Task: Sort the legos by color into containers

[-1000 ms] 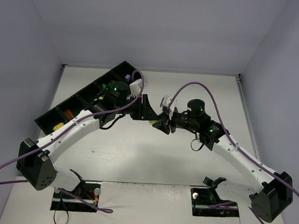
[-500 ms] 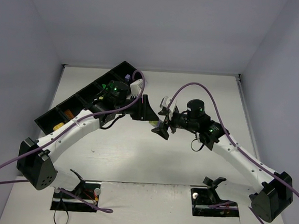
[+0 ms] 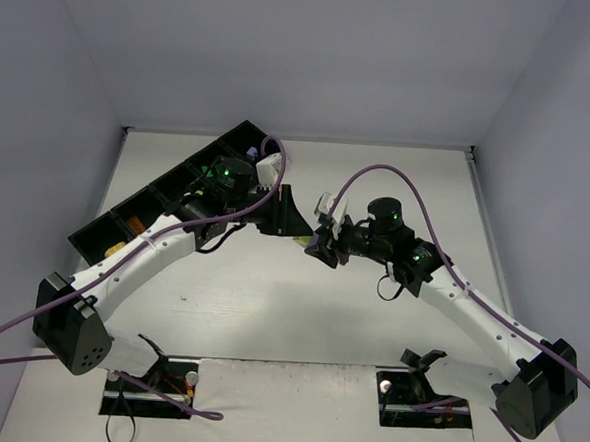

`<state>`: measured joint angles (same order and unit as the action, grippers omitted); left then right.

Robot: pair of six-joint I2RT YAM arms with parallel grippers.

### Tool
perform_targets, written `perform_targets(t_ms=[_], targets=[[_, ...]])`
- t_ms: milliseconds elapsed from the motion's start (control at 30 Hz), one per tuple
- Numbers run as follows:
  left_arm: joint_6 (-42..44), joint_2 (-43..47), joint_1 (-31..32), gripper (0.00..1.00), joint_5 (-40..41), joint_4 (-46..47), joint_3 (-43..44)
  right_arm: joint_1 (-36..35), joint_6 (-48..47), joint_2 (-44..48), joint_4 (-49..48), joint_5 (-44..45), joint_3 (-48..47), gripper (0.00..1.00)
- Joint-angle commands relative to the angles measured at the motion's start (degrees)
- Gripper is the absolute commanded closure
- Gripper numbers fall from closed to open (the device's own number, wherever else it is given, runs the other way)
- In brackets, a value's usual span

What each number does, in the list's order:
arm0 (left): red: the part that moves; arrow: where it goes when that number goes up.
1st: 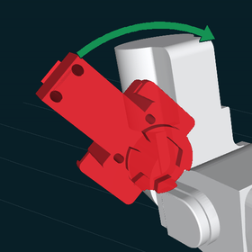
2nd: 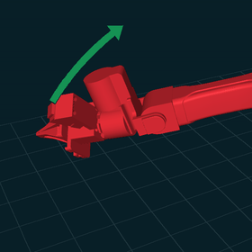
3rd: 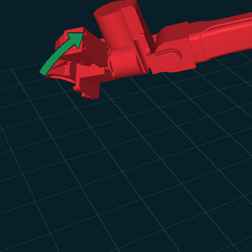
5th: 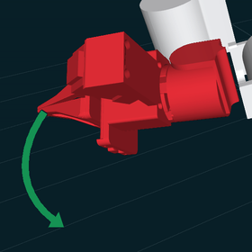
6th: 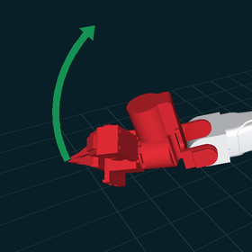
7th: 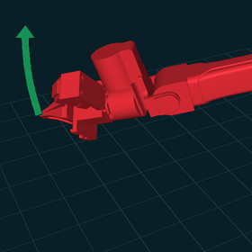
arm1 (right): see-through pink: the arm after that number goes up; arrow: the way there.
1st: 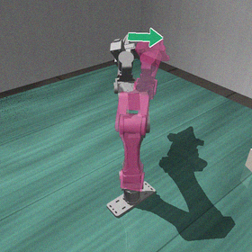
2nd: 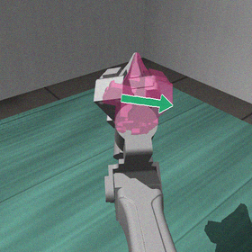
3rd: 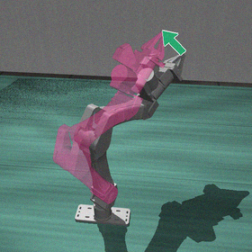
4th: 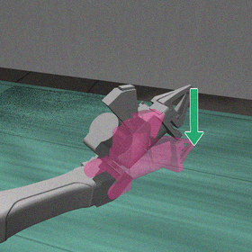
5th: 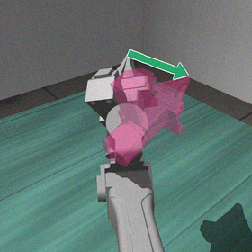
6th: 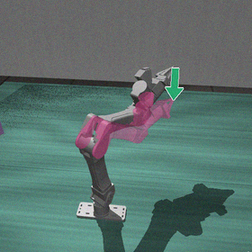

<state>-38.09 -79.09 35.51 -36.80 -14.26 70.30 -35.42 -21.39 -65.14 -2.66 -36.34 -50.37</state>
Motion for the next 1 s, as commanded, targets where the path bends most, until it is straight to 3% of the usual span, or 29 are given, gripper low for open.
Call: perform_targets(t_ms=[0, 500, 567, 700, 733, 967], targets=[[0.38, 0.87, -0.17, 1.0, -1.35, 2.75, 3.0, -0.44, -0.41, 0.37, -4.02, 0.39, -1.22, 0.64], [-0.59, 0.16, -0.17, 1.0, -1.88, 3.54, 1.94, -0.44, 0.56, -0.07, -6.57, 0.74, -1.66, 0.53], [-0.76, 0.16, -0.17, 1.0, -1.88, 3.71, 1.94, -0.44, 0.56, -0.33, -6.57, 0.22, -1.75, 0.59], [-0.68, 0.34, -0.26, 1.0, -1.79, 3.54, 2.03, -0.44, 0.47, -0.25, -6.57, 0.39, -1.14, 0.96], [-0.59, 0.34, -0.35, 1.0, -1.44, 3.28, 2.12, -0.44, 0.3, 0.02, -6.57, 0.48, -0.53, 1.0], [1.52, 0.43, -6.31, 1.0, -3.1, -0.76, 2.73, -0.35, -0.15, 2.21, -5.17, 3.9, 2.73, 1.0]])
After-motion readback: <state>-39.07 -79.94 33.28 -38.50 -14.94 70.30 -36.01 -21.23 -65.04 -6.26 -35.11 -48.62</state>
